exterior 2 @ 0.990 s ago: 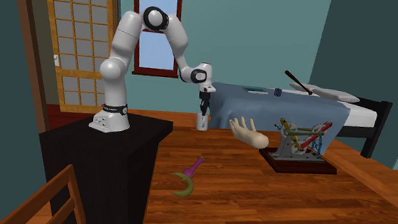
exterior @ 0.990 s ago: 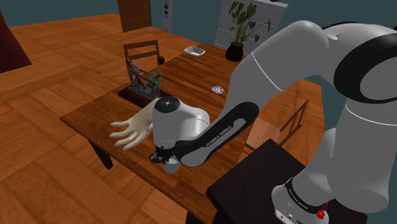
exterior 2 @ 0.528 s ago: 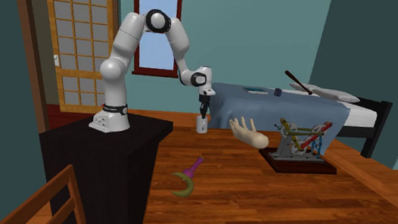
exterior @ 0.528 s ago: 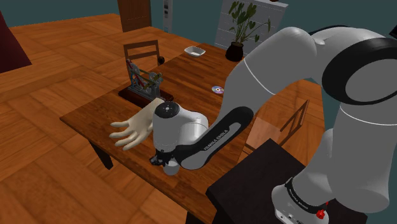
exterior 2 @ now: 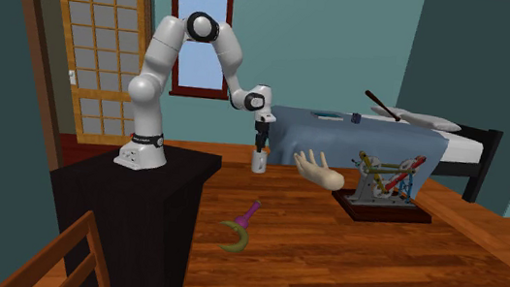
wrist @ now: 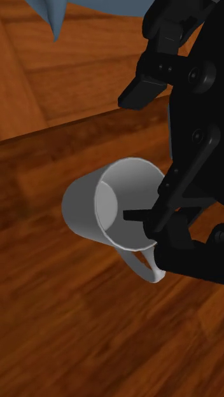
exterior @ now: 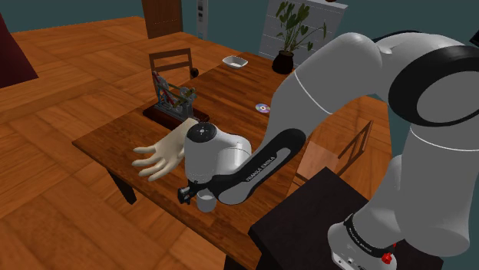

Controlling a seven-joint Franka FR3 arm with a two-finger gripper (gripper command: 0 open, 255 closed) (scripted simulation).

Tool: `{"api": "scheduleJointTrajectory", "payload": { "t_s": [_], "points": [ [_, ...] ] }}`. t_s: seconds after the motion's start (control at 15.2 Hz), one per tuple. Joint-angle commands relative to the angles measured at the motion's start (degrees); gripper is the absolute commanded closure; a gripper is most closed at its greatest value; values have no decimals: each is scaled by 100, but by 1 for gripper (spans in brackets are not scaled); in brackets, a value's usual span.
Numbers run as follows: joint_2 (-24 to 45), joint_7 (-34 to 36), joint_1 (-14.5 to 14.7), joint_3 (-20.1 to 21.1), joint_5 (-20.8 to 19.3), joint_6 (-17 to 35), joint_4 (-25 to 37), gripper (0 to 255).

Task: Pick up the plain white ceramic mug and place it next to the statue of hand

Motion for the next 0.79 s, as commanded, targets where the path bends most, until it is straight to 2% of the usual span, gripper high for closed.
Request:
{"api": "scheduleJointTrajectory", "payload": {
  "t_s": [0.0, 0.26, 0.73],
  "points": [
    [0, 0, 0, 0, 0, 0, 0, 0],
    [-668, -229, -130, 213, 324, -569, -83, 0],
    [-669, -230, -126, 209, 326, -569, -83, 0]
  ]
}}
